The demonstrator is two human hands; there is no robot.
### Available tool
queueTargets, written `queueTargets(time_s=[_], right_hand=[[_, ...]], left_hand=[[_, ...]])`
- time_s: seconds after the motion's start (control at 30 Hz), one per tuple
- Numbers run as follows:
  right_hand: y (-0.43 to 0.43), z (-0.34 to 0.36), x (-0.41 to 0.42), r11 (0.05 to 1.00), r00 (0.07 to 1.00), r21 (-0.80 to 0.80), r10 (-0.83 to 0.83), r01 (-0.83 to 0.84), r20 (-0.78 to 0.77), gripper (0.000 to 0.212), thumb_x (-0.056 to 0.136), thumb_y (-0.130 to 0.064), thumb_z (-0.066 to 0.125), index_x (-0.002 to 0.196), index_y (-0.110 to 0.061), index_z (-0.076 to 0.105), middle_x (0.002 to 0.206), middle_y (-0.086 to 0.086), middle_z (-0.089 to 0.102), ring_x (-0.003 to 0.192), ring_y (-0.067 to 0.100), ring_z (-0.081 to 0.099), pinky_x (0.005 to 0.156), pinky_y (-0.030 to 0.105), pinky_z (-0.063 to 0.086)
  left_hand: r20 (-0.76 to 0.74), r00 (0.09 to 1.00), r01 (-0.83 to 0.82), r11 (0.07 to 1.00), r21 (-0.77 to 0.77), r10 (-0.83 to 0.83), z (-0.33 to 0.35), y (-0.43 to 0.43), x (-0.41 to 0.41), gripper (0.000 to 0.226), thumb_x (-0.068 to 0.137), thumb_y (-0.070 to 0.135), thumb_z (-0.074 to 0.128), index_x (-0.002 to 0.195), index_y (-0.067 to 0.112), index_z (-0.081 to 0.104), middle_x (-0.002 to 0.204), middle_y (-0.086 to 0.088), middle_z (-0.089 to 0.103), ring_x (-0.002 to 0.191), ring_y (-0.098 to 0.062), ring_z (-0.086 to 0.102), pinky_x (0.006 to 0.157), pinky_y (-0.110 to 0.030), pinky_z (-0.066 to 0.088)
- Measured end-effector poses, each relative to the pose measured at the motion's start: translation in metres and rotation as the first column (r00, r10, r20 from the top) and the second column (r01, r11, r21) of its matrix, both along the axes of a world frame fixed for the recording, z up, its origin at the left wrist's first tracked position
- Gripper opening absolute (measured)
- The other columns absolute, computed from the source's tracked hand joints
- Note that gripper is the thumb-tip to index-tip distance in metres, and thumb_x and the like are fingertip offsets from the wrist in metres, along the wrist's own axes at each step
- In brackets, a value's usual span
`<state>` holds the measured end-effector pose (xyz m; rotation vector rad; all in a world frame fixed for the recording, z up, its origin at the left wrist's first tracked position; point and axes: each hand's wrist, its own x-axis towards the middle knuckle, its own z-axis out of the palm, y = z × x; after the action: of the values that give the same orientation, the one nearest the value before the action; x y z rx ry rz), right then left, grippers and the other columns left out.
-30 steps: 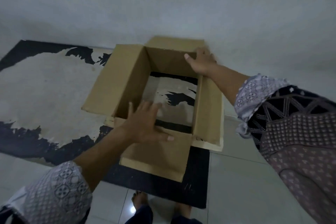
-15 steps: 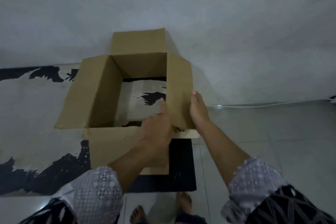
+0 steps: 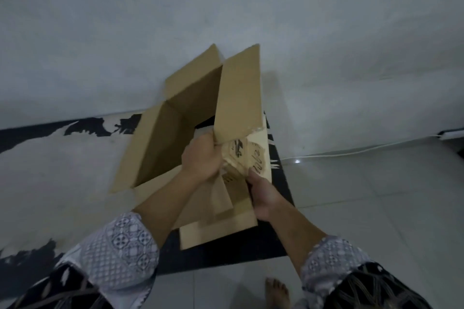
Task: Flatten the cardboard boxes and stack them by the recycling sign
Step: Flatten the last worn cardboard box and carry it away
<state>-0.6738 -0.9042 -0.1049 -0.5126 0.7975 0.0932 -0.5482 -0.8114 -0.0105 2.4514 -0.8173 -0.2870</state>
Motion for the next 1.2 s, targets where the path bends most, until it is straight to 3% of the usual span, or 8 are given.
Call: queueTargets(time_s=[0.3,0.43,0.53,0.6,0.87,0.97,1.1,1.2], right_hand=[[0.037,0.057,0.018,0.937,0.975,-0.331,-0.039,0.112,0.221,0.037,0.093,-0.030,0.064,0.126,-0.014,0.064,0.116,0.018,0.070,0.109,0.036,0.066,0.097,0.054,0.050],[0.045,0.108,0.033,0.707,0.987,-0.706,0.142,-0.049,0.074,0.035,0.095,-0.031,0.062,0.124,-0.013,0.066,0.107,0.004,0.075,0.100,0.023,0.070,0.085,0.038,0.056],[0.056,0.136,0.044,0.473,0.972,-0.873,0.234,-0.115,-0.002,0.039,0.097,-0.029,0.058,0.135,-0.019,0.058,0.122,-0.002,0.068,0.115,0.019,0.062,0.100,0.041,0.049],[0.064,0.152,0.052,0.385,0.967,-0.915,0.252,-0.123,-0.025,0.040,0.098,-0.027,0.058,0.137,-0.019,0.055,0.129,-0.003,0.063,0.120,0.019,0.057,0.103,0.042,0.046],[0.099,0.189,0.080,0.211,0.960,-0.956,0.237,-0.204,-0.152,0.039,0.096,-0.020,0.057,0.134,-0.017,0.058,0.124,-0.001,0.064,0.100,0.014,0.059,0.066,0.023,0.045],[0.112,0.194,0.089,0.139,0.943,-0.954,0.244,-0.264,-0.225,0.030,0.094,-0.018,0.056,0.122,-0.015,0.064,0.112,0.000,0.068,0.093,0.015,0.063,0.072,0.029,0.054],[0.119,0.219,0.097,-0.002,0.920,-0.954,0.265,-0.300,-0.290,0.021,0.095,-0.020,0.054,0.111,-0.016,0.066,0.093,-0.003,0.065,0.089,0.020,0.066,0.083,0.041,0.057],[0.118,0.235,0.104,-0.112,0.902,-0.936,0.251,-0.332,-0.350,0.018,0.095,-0.018,0.052,0.108,-0.014,0.064,0.092,-0.001,0.062,0.089,0.022,0.064,0.084,0.041,0.057]], left_hand=[[-0.189,0.970,0.154,0.988,0.007,-0.150,0.057,0.092,0.068,0.091,0.054,0.068,0.079,0.128,0.022,0.051,0.123,0.009,0.064,0.109,-0.015,0.063,0.092,-0.041,0.054],[-0.349,0.912,0.155,0.970,-0.190,-0.214,0.078,0.126,0.081,0.072,0.070,0.041,0.084,0.134,0.024,0.054,0.121,0.012,0.068,0.109,-0.008,0.065,0.095,-0.035,0.054],[-0.420,0.889,0.093,0.971,-0.219,-0.180,0.090,0.142,0.086,0.048,0.081,0.025,0.079,0.124,0.021,0.059,0.108,0.007,0.071,0.095,-0.011,0.068,0.074,-0.031,0.058],[-0.444,0.884,0.051,0.973,-0.224,-0.149,0.097,0.152,0.090,0.043,0.082,0.027,0.078,0.121,0.021,0.061,0.108,0.003,0.072,0.098,-0.020,0.068,0.079,-0.040,0.056],[-0.576,0.808,-0.041,0.964,-0.262,-0.123,0.104,0.188,0.107,0.038,0.083,0.018,0.075,0.119,0.016,0.065,0.109,-0.001,0.073,0.102,-0.021,0.068,0.083,-0.034,0.056],[-0.599,0.792,-0.055,0.962,-0.266,-0.120,0.099,0.201,0.114,0.043,0.074,0.024,0.081,0.114,0.020,0.066,0.109,-0.001,0.073,0.107,-0.023,0.066,0.090,-0.038,0.054],[-0.619,0.766,-0.049,0.944,-0.326,-0.174,0.104,0.217,0.129,0.091,0.040,0.046,0.095,0.121,0.017,0.066,0.118,0.000,0.071,0.113,-0.022,0.066,0.101,-0.043,0.048],[-0.628,0.754,-0.045,0.939,-0.340,-0.191,0.110,0.220,0.130,0.075,0.058,0.033,0.092,0.124,0.013,0.064,0.119,-0.002,0.071,0.113,-0.022,0.066,0.103,-0.044,0.047]])
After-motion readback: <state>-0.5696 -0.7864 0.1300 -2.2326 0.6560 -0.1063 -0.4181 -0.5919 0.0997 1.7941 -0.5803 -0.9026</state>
